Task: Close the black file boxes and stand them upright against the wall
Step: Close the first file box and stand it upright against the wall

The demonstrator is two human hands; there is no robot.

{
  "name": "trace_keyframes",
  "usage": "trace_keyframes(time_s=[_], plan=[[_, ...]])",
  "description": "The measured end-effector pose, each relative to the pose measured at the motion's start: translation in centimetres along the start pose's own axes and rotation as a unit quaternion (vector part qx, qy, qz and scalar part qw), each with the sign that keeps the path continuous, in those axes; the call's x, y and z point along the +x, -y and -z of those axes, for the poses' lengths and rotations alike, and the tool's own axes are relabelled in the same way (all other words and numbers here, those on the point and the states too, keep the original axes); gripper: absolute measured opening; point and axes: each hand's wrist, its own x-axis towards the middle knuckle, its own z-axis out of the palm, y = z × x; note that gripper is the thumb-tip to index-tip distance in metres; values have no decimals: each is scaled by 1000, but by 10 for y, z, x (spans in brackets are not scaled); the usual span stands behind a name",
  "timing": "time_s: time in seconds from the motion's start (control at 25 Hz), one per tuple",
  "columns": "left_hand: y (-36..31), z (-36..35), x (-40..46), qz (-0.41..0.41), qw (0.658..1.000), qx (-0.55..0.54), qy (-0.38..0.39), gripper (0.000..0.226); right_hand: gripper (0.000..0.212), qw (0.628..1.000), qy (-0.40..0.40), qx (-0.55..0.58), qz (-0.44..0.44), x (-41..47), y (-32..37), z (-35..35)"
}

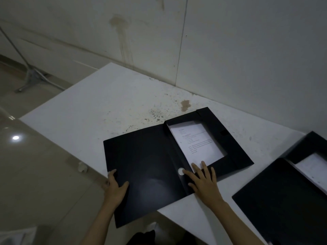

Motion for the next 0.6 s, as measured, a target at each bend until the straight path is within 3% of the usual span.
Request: trace_keyframes(time_s=[0.08, 0.16, 0.2, 0.28, 0.36, 0.48, 0.6], plan=[[-8, 12, 4, 9, 999, -43, 18, 57, 53, 999, -44, 12, -11, 0, 6, -3], [-15, 24, 4, 15, 996, -76, 38, 53, 27, 998, -50, 27, -25, 2, 12, -8], [-16, 31, 4, 5, 996, -77, 44, 53, 28, 997, -45, 38, -42, 3, 16, -9], [-22, 48, 0, -15, 996, -73, 50, 53, 51, 995, 13, 62, -73, 4, 24, -13], [-36, 71, -7, -32, 994, -92, 53, 50, 43, 990, 45, 94, -98, 5, 37, -20], [-70, 108, -17, -76, 985, -144, 63, 50, 50, 975, 71, 189, -95, 3, 73, -17], [-103, 126, -25, -143, 966, -182, 116, 42, 46, 924, 107, 358, -82, 4, 110, 1]])
